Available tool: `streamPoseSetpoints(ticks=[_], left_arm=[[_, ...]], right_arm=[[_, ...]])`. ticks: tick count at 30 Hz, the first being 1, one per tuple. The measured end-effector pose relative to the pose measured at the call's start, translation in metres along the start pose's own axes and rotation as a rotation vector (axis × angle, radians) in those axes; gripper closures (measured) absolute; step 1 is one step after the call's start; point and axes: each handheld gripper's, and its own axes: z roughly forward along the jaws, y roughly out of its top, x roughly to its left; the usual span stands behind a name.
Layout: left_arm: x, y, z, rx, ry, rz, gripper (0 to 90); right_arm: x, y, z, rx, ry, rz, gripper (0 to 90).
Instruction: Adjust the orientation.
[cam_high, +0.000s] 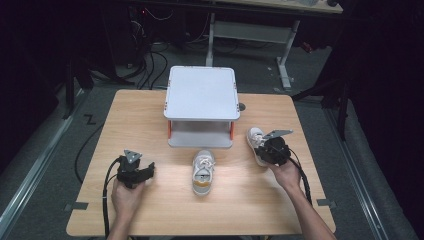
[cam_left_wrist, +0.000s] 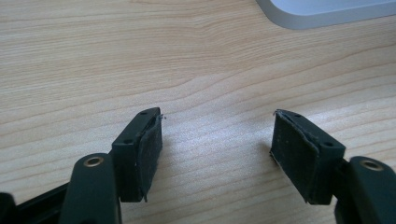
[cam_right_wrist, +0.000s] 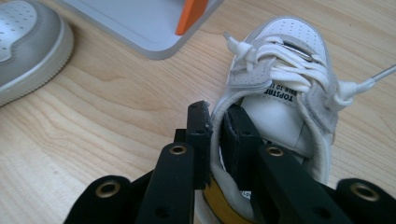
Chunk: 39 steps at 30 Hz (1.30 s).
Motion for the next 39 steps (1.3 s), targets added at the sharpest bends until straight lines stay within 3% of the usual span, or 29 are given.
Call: streamPoseSetpoints(ticks=[7,13,18,29,39], left_arm=[[0.0,0.0,0.0,-0.001,-0.002,-0.001,33.9],[0.0,0.0,0.0,0.0,-0.002,-0.002,33.9],[0.0,0.0,0.0,-0.001,-0.002,-0.003,33.9],[0.001,0.0,0.0,-0.002,-0.005,-0.005,33.9],[0.001,0.0,0.0,-0.001,0.0,-0.004,33.8]], right_arm=[[0.01,-0.002,-0.011,-0.011,0.01,-0.013,81.7],[0.023,-0.006,-0.023,-0.052,0.052,0.001,81.6],[0.038,-0.007,-0.028,-0.056,0.077,-0.023,81.5],[0.079,-0.011,-0.018,-0.023,0.128,-0.071,81.4],[0.098,-0.005,-0.011,-0.004,0.123,-0.109,81.3]])
